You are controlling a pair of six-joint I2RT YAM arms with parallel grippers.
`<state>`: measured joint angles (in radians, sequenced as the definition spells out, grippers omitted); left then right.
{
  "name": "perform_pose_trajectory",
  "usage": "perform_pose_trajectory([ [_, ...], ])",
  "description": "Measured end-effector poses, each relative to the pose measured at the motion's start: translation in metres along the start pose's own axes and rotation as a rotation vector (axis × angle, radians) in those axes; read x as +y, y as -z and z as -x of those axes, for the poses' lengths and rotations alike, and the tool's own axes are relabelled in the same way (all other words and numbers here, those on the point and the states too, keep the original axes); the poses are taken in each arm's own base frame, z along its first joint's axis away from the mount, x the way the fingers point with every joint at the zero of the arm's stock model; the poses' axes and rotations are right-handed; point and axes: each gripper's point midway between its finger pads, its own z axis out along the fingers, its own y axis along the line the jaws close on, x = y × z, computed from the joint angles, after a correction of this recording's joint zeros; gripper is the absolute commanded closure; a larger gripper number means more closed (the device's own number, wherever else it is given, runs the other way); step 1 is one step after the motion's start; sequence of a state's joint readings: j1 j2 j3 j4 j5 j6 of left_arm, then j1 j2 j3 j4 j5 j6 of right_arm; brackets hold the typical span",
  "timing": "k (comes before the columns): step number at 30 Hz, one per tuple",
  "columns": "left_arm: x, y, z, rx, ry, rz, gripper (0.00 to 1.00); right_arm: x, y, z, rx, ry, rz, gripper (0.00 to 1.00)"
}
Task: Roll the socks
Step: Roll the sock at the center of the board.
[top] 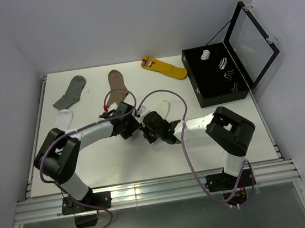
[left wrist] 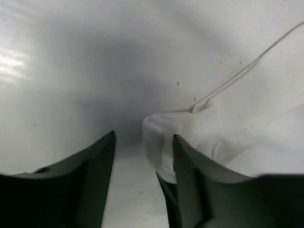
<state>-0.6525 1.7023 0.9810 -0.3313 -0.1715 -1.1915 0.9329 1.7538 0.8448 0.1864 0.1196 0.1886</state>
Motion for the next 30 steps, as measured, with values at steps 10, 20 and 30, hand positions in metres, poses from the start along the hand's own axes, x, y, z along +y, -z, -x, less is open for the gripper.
perform_pose_trajectory([
  [10,0.021,0.035,0.001,-0.062,0.113,-0.096,0.34,-0.006,0.004,-0.001,0.057,-0.348,0.226,1.00],
  [20,0.016,0.031,-0.013,-0.046,0.123,-0.176,0.35,-0.008,0.013,-0.011,0.080,-0.661,0.438,1.00],
  [30,0.008,0.017,-0.025,-0.008,0.107,-0.185,0.39,-0.012,0.016,-0.017,0.080,-0.840,0.539,1.00],
])
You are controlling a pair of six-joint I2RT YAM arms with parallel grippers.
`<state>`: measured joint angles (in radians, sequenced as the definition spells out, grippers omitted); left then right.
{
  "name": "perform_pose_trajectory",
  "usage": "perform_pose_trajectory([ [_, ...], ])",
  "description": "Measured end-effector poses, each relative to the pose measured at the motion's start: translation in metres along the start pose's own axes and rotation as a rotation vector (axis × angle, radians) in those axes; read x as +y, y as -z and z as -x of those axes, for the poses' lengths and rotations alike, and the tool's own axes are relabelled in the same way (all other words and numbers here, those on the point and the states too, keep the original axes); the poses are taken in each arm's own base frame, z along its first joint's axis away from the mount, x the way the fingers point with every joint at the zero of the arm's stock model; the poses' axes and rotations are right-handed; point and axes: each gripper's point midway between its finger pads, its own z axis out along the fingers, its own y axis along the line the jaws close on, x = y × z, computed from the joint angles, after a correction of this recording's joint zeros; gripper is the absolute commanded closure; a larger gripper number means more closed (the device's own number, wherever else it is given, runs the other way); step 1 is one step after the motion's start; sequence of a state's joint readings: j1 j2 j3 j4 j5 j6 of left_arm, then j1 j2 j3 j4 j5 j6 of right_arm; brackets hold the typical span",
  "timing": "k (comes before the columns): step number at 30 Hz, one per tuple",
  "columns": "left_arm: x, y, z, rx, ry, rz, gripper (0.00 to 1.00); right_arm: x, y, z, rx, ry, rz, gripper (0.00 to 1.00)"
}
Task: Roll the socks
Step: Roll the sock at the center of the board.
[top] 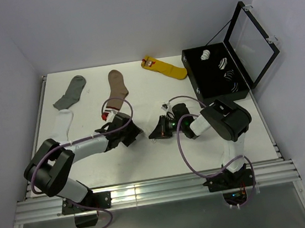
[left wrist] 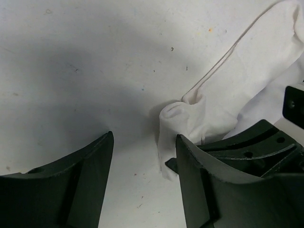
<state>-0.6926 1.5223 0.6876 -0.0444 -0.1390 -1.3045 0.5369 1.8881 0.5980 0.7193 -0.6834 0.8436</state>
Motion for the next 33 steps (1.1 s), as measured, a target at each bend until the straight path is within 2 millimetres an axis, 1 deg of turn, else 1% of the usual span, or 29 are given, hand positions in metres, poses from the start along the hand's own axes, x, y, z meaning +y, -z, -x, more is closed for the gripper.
perform_pose_trajectory([
  [4,-0.005,-0.003,-0.001,0.006,-0.002,-0.007,0.40,0.000,0.000,0.000,0.004,-0.035,0.024,1.00],
  [7,-0.008,-0.006,-0.001,0.009,-0.003,-0.011,0.42,0.000,0.001,0.000,0.003,-0.050,0.028,1.00],
  [10,-0.011,-0.010,-0.002,0.015,-0.007,-0.011,0.46,-0.001,0.001,0.000,0.001,-0.053,0.029,1.00],
  [16,-0.014,-0.016,-0.006,0.033,-0.014,-0.008,0.59,-0.001,0.002,0.000,0.003,-0.054,0.030,1.00],
  [17,-0.014,-0.016,-0.006,0.036,-0.014,-0.009,0.65,-0.001,0.002,0.000,0.003,-0.053,0.029,1.00],
  [18,-0.014,-0.017,-0.007,0.039,-0.018,-0.008,0.69,-0.001,0.001,0.000,0.004,-0.052,0.028,1.00],
  [19,-0.013,-0.018,-0.008,0.041,-0.023,-0.005,0.79,-0.001,0.001,0.000,0.004,-0.051,0.028,1.00],
  [21,-0.013,-0.019,-0.010,0.046,-0.031,-0.003,0.96,-0.002,0.001,0.000,0.008,-0.048,0.025,1.00],
  [22,-0.015,-0.019,-0.010,0.046,-0.040,-0.007,1.00,-0.002,0.001,0.000,0.009,-0.044,0.024,0.97],
  [23,-0.017,-0.018,-0.010,0.046,-0.044,-0.010,1.00,-0.001,0.001,0.000,0.011,-0.038,0.022,0.93],
  [24,-0.017,-0.018,-0.010,0.046,-0.051,-0.010,1.00,-0.001,0.001,0.001,0.016,-0.033,0.017,0.83],
  [26,-0.018,-0.018,-0.011,0.048,-0.062,-0.005,1.00,-0.001,0.002,0.002,0.023,-0.017,0.006,0.73],
  [27,-0.018,-0.018,-0.011,0.048,-0.068,-0.002,1.00,0.000,0.002,0.003,0.028,-0.005,-0.004,0.63],
  [28,-0.018,-0.018,-0.010,0.046,-0.073,0.003,1.00,0.002,0.003,0.005,0.031,0.002,-0.012,0.58],
  [30,-0.017,-0.017,-0.010,0.044,-0.086,0.017,1.00,0.006,0.006,0.011,0.022,0.041,-0.033,0.54],
  [33,-0.016,-0.015,-0.010,0.042,-0.106,0.040,1.00,0.008,0.012,0.023,-0.008,0.091,-0.098,0.53],
])
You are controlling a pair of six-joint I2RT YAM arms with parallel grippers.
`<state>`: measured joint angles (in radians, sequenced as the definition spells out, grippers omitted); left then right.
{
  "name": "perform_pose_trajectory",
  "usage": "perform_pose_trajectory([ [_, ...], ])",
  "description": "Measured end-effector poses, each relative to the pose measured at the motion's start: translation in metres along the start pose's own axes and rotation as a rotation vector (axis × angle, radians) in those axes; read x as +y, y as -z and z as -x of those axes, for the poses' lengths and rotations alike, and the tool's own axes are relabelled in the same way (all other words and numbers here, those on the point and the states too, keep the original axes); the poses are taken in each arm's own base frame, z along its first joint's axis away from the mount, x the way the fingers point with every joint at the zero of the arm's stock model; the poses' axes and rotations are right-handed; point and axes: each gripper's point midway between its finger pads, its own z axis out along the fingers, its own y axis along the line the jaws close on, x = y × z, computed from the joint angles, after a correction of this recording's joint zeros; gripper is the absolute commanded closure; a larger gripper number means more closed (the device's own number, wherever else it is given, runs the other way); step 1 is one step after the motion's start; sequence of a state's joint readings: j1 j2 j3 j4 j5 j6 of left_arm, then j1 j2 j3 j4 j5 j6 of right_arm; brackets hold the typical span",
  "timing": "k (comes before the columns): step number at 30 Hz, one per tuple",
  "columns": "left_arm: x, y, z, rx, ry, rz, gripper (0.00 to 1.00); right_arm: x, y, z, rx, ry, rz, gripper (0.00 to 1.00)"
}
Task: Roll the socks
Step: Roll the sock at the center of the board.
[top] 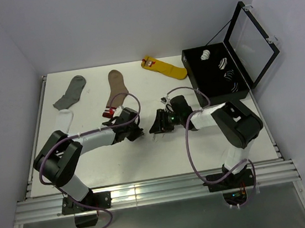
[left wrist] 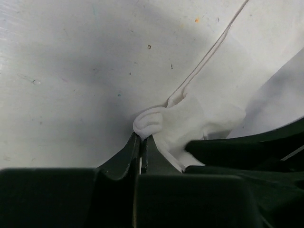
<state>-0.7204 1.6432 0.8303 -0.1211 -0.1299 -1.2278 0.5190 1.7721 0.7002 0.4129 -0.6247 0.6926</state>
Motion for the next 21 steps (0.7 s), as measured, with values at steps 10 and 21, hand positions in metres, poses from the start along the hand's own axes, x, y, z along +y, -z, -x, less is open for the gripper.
perform_pose_trajectory([
  [10,0.006,0.005,0.004,-0.008,-0.055,0.069,1.00,-0.012,0.015,0.043,-0.098,0.106,-0.227,0.63],
  [21,0.003,0.009,0.007,-0.007,-0.138,0.125,1.00,-0.040,-0.001,0.064,-0.102,0.130,-0.356,0.62],
])
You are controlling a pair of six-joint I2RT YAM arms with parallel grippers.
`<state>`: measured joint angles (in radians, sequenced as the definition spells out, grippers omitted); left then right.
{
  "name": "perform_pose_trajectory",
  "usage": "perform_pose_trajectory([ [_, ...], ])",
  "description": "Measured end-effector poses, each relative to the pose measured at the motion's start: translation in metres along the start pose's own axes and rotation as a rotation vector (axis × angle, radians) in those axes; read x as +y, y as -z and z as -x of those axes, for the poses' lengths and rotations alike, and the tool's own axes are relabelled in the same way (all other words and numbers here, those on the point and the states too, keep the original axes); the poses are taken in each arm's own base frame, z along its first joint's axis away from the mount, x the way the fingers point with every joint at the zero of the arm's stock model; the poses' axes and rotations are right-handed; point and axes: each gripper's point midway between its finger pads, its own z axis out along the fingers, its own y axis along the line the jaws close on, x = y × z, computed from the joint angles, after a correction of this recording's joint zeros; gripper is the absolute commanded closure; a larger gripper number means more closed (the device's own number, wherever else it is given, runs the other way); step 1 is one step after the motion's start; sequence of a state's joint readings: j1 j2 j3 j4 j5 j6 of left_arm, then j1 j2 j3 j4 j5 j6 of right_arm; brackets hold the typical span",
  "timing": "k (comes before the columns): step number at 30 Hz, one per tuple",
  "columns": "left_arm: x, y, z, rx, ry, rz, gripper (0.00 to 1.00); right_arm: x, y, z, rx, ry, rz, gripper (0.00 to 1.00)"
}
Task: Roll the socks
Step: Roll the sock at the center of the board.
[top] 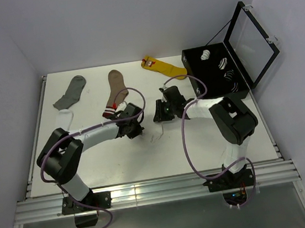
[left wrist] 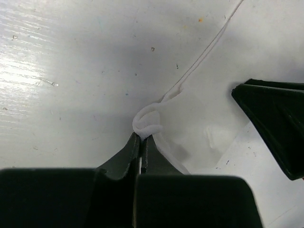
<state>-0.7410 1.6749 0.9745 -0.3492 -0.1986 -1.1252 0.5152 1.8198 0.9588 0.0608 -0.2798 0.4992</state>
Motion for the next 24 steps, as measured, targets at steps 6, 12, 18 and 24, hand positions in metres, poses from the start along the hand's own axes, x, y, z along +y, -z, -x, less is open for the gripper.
perform_pose_trajectory([
  [6,0.002,-0.006,-0.002,0.015,-0.038,0.051,1.00,-0.003,0.024,-0.002,-0.064,0.083,-0.042,0.53],
  [12,0.001,-0.007,0.000,0.025,-0.065,0.079,1.00,0.043,0.065,-0.019,-0.206,0.302,0.000,0.44],
  [18,0.000,-0.008,0.001,0.028,-0.078,0.094,1.00,0.063,0.072,-0.065,-0.227,0.478,0.027,0.41],
  [24,0.000,-0.009,0.001,0.031,-0.091,0.101,1.00,0.068,0.069,-0.084,-0.235,0.610,0.013,0.39],
])
